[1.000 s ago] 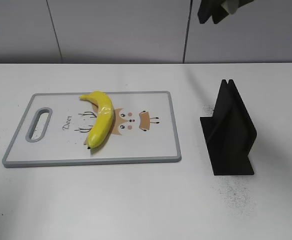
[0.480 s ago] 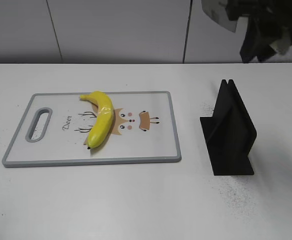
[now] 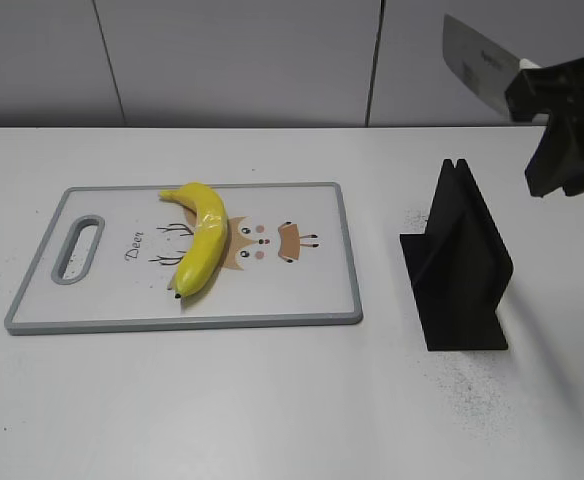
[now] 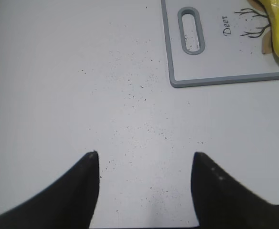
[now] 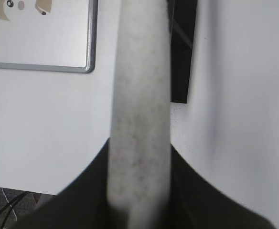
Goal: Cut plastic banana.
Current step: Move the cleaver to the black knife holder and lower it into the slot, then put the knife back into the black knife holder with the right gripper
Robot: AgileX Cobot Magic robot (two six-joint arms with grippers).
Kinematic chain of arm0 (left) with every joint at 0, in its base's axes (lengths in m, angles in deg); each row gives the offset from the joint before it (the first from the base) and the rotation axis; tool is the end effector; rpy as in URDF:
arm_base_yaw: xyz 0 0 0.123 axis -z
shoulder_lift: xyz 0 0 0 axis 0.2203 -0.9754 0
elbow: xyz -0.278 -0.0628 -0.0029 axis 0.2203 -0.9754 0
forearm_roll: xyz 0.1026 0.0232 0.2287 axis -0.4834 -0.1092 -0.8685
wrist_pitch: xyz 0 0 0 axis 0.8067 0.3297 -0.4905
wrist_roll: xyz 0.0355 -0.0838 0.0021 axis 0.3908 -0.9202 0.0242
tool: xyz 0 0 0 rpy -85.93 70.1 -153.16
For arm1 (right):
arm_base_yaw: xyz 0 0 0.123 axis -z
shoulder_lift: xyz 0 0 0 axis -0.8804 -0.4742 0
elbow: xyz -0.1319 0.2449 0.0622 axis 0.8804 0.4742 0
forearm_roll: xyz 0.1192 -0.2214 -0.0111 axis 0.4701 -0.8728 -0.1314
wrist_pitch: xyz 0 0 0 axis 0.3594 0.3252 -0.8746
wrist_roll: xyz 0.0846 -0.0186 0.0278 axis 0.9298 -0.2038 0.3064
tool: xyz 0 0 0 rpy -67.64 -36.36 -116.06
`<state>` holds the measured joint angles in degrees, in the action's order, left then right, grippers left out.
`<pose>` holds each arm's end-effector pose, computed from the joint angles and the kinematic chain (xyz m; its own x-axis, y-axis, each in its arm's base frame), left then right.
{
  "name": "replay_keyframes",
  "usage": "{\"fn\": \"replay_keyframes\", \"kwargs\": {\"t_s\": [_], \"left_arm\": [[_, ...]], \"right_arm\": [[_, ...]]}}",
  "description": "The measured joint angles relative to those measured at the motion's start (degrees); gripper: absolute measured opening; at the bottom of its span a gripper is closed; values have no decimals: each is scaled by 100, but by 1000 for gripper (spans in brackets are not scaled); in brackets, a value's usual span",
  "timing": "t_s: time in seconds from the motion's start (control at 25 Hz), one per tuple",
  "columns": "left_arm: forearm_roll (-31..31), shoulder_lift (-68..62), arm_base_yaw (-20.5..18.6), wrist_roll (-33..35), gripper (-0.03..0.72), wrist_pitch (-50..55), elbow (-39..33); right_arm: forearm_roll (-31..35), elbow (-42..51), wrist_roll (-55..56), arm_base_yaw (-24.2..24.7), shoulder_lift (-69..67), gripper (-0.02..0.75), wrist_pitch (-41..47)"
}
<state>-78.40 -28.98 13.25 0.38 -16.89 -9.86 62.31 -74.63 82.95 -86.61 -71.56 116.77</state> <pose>0.0384 -0.0052 0.3060 -0.6963 0.1556 -0.7006 0.1523 0.9860 0.0675 0.2348 0.1097 0.3256 -0.9278 -0.0292 -0.3720 -0.0916 0.9842 0.1513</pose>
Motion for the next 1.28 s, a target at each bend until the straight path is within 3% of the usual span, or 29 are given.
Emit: {"fn": "replay_keyframes", "kwargs": {"t_s": [0.56, 1.28], "left_arm": [[11, 2034, 0, 0, 555, -278, -929], [24, 2083, 0, -5, 554, -422, -1024]], "right_arm": [[0, 1117, 129, 0, 294, 175, -655], [119, 1775, 182, 0, 294, 175, -1441]]}}
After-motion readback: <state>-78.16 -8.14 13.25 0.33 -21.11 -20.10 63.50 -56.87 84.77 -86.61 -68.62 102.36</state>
